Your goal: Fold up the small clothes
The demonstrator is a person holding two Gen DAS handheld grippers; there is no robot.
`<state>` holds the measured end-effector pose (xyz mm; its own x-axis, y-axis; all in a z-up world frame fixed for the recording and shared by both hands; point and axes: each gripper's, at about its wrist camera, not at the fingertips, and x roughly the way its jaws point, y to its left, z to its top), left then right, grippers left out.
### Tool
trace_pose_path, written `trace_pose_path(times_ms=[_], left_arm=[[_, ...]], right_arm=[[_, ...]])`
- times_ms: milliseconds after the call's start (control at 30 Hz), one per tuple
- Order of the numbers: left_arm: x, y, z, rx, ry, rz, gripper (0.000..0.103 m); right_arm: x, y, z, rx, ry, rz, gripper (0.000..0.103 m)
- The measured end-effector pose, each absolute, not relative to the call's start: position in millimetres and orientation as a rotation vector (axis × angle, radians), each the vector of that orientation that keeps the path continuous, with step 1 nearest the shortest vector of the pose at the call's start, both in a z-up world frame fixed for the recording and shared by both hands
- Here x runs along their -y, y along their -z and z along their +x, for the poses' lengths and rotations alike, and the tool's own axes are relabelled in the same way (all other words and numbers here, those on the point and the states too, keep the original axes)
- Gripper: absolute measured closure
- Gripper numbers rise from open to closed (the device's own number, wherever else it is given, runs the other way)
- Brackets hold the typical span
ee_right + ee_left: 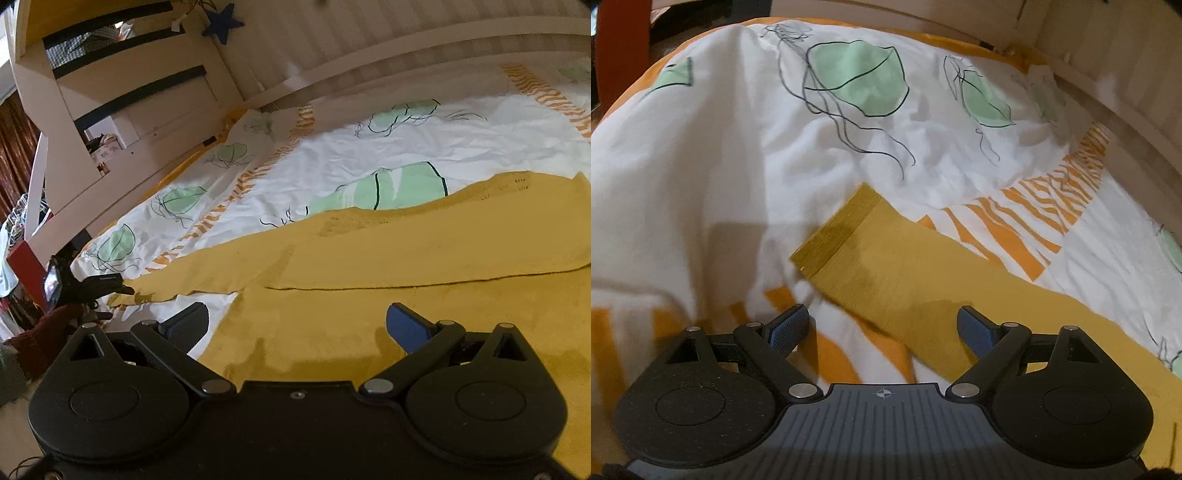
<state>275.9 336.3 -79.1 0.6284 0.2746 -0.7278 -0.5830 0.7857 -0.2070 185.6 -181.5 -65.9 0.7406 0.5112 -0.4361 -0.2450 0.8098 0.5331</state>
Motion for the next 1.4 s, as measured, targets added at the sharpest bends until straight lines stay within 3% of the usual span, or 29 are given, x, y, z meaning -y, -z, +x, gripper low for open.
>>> trace_pose_path(times_ms=[433,467,500,567,667,967,1400], left_arm=[[-345.2,83.3,297.7,-0.735,-0.521,-0.474,0.012],[-345.8,83.0,298.8,-0.728,-0.525,-0.481,0.023],[-346.2,81.0,296.5,-0.713,-0.542,-0.486,0.049],[-347.7,78.2,295.1,-0.708,-0.564,-0.492,0.081],[-349.4,73.4,291.0,-0.678,-0.545,-0.534,0.100],[-284.2,13.6,298.7,-0.591,-0.408,-0.507,0.100],[-87.8,-49.9,307.6,-0.563,0.026,-0.407,0.100]], right_arm=[[183.6,72.3,187.3,-0.617,-0.428,0.510,0.000],[184.3,72.5,187.0,-0.617,-0.429,0.515,0.000],[184.7,72.2,187.2,-0.619,-0.428,0.518,0.000],[185.3,71.1,187.8,-0.618,-0.422,0.522,0.000],[188.0,68.8,188.5,-0.611,-0.419,0.527,0.000],[207.0,58.5,194.7,-0.620,-0.407,0.551,0.000],[258.3,39.4,202.8,-0.587,-0.255,0.617,0.000]])
